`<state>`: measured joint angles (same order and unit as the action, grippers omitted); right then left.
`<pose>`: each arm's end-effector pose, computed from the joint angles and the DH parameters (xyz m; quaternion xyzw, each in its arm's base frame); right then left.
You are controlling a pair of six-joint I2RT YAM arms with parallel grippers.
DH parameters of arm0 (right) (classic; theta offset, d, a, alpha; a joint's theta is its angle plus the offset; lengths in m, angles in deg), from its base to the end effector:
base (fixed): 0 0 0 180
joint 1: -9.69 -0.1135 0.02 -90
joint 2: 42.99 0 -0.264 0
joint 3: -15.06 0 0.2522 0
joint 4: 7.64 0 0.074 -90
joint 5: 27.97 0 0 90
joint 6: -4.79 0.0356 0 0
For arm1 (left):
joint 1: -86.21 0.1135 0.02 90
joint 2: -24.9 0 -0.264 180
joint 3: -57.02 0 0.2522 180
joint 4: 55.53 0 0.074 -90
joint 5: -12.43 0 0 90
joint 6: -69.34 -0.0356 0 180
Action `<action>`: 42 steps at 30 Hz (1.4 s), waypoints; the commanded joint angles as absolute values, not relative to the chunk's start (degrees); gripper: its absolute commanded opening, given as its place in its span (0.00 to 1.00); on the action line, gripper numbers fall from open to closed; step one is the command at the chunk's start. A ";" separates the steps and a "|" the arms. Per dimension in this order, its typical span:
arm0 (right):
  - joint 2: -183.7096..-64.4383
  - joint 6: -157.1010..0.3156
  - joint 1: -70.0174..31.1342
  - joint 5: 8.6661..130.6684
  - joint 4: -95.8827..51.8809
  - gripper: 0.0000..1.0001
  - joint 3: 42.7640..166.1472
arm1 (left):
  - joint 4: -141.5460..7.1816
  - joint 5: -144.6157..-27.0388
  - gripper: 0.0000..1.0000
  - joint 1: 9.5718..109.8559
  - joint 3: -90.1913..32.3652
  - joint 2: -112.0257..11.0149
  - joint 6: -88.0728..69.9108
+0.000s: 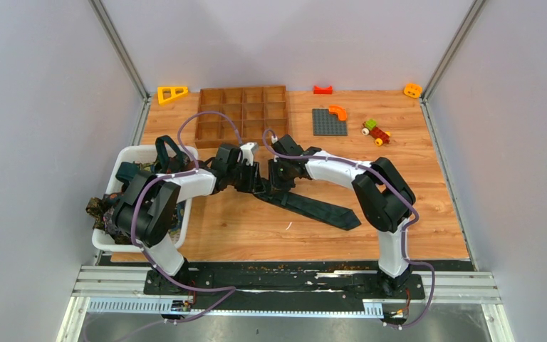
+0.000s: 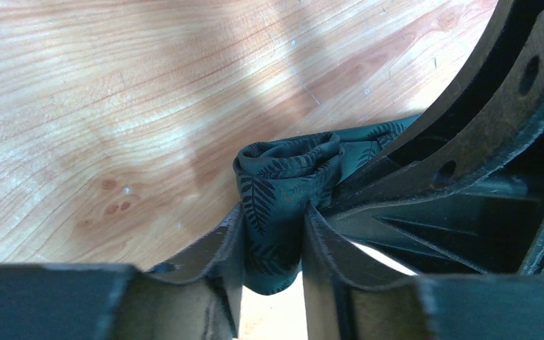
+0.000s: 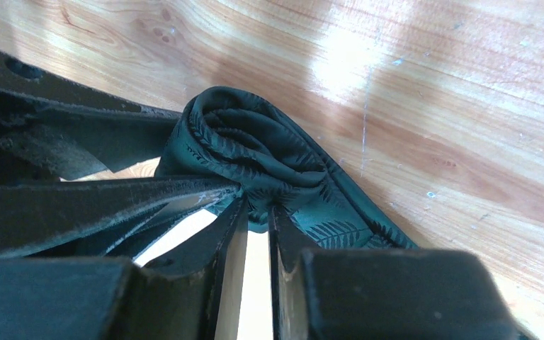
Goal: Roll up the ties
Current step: Roll the tie at the center of the board.
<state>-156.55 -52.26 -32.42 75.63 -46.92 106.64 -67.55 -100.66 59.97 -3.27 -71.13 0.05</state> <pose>0.2997 0.2822 0.1659 -0.1061 0.9565 0.2411 0.1256 0.2846 -0.1559 0.1497 0.1161 0.9094 -0.3119 0.2494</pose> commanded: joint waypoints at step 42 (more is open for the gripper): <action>-145.12 -52.22 -33.72 72.14 -49.19 0.19 89.82 | -82.34 -90.50 0.24 56.59 7.47 -54.05 4.55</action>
<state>-146.93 -52.30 -33.06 74.91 -45.20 90.99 -78.28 -93.29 56.65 6.48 -55.89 4.79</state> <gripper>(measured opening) 0.188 0.313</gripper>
